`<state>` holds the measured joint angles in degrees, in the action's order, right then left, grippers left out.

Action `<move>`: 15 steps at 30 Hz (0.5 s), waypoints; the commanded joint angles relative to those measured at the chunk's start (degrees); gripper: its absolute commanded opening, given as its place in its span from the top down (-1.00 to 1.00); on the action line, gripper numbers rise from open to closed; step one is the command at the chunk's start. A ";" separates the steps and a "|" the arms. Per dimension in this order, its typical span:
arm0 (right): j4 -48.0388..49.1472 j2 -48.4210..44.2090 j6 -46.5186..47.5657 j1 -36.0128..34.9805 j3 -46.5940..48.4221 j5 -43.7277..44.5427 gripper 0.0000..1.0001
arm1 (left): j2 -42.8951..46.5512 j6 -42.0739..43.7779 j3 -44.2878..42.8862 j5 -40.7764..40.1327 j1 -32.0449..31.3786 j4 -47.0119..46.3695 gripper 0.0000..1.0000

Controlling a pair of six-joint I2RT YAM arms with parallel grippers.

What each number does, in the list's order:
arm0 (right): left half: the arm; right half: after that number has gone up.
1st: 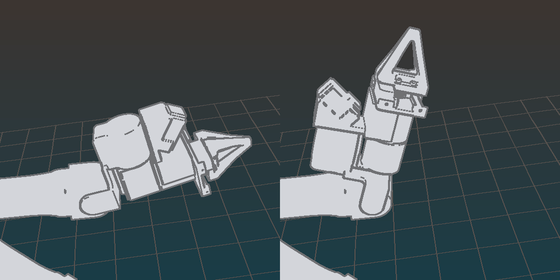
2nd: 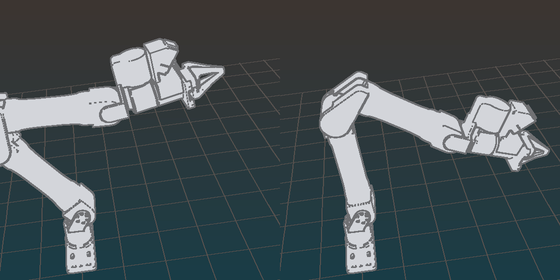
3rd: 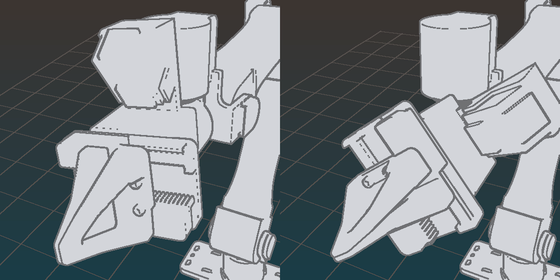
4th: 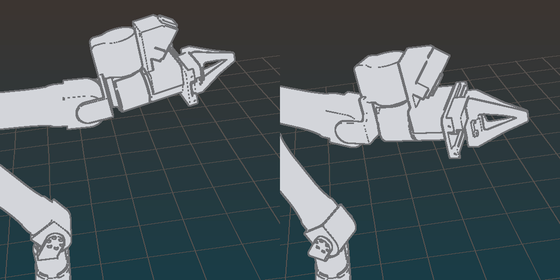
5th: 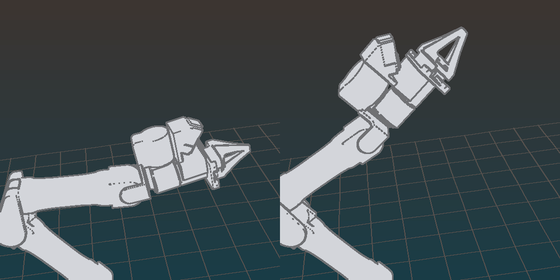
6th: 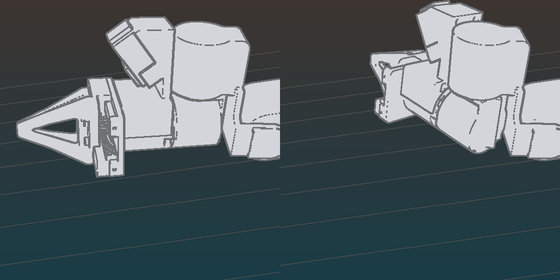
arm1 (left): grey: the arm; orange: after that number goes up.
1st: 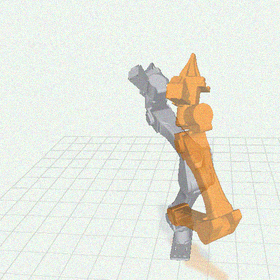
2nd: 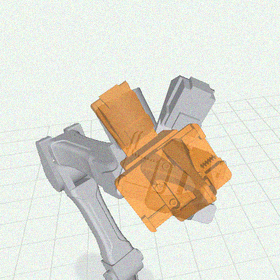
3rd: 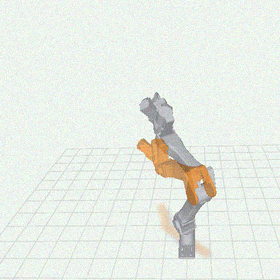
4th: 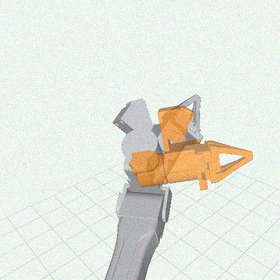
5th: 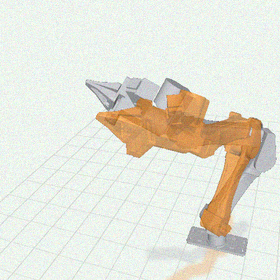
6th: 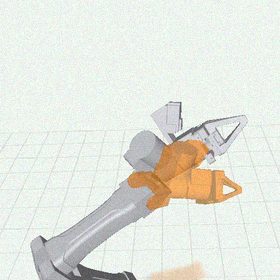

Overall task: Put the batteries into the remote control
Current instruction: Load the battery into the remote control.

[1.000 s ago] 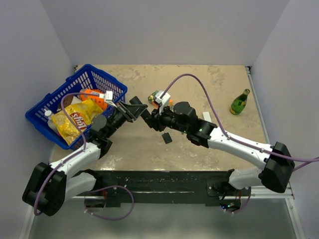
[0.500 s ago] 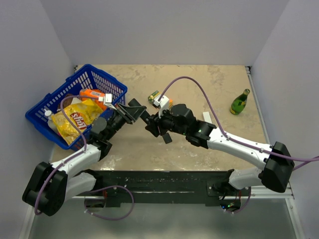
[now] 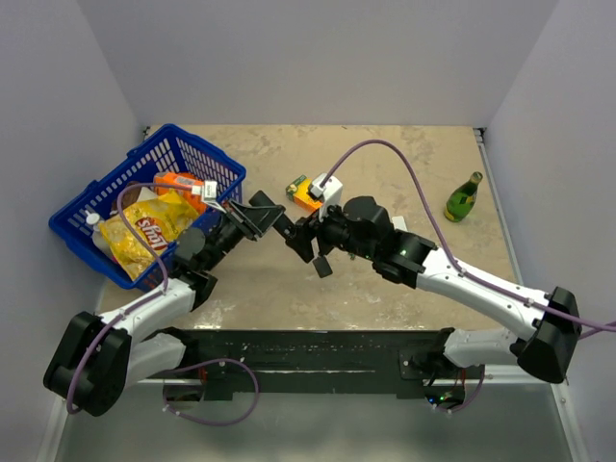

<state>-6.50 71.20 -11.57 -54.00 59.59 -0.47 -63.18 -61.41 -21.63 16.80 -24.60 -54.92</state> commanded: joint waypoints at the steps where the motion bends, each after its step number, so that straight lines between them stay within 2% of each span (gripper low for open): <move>1: -0.44 -2.12 -1.26 1.17 2.63 3.64 -0.52 | -0.19 1.90 -0.87 3.50 -0.45 -5.29 1.00; 6: 2.01 -3.26 -3.45 5.38 -0.35 -1.27 -0.67 | -1.24 1.99 -1.49 6.93 -0.45 -7.31 1.00; 7: 4.02 -3.69 -3.98 6.53 -1.05 -6.86 -0.73 | -1.42 1.73 -1.57 7.63 -0.45 -7.83 1.00; 11: 9.83 -3.70 -5.21 11.27 -4.83 -18.83 -0.77 | -2.74 0.68 -2.28 10.79 -0.45 -11.35 1.00; 15: 11.77 -1.86 -4.69 12.16 -5.89 -25.18 -0.75 | -3.44 -0.38 -2.89 12.73 -0.36 -14.08 1.00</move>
<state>-0.73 68.77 -15.42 -42.19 54.50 -13.69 -66.35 -61.10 -21.78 25.93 -24.84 -61.14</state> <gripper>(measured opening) 0.880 0.230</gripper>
